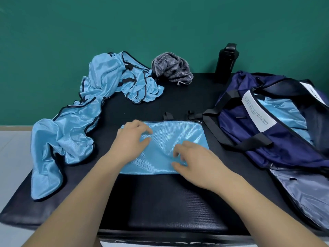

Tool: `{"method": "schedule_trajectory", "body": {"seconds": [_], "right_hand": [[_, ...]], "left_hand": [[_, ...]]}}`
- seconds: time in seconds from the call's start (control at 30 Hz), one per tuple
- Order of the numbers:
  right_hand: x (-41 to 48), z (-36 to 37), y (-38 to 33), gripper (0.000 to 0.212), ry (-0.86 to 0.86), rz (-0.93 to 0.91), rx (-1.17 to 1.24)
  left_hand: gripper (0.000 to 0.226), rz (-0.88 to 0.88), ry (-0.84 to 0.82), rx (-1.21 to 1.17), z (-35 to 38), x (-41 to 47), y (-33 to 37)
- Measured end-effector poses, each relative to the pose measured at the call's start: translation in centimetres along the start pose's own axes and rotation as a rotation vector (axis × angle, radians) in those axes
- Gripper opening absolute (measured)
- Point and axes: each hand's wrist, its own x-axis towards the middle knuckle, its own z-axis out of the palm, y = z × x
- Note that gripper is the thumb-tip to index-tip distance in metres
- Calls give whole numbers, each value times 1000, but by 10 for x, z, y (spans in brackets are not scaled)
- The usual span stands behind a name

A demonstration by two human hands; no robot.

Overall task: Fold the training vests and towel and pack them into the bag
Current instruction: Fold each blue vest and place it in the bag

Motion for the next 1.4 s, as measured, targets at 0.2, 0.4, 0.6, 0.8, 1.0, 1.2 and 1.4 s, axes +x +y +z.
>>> {"method": "schedule_trajectory", "body": {"seconds": [0.2, 0.4, 0.6, 0.8, 1.0, 1.2, 1.4], "right_hand": [[-9, -3, -7, 30, -155, -16, -122], [-4, -5, -3, 32, -172, 34, -200], [3, -7, 10, 19, -104, 88, -255], [23, -7, 54, 25, 145, 182, -250], [39, -1, 79, 40, 305, 188, -215], [43, 1, 93, 43, 368, 207, -83], [44, 0, 92, 52, 387, 126, 92]], "left_hand": [[48, -89, 3, -38, -8, 1, -20], [36, -138, 21, 16, -5, 3, -25], [13, -180, 4, 92, -24, -3, -19], [9, -286, -265, -20, -49, -29, -3], [19, -240, -566, -103, -57, -47, 31], [17, -126, -721, -113, -46, -64, 70], [15, 33, -534, 191, -35, -75, 97]]}}
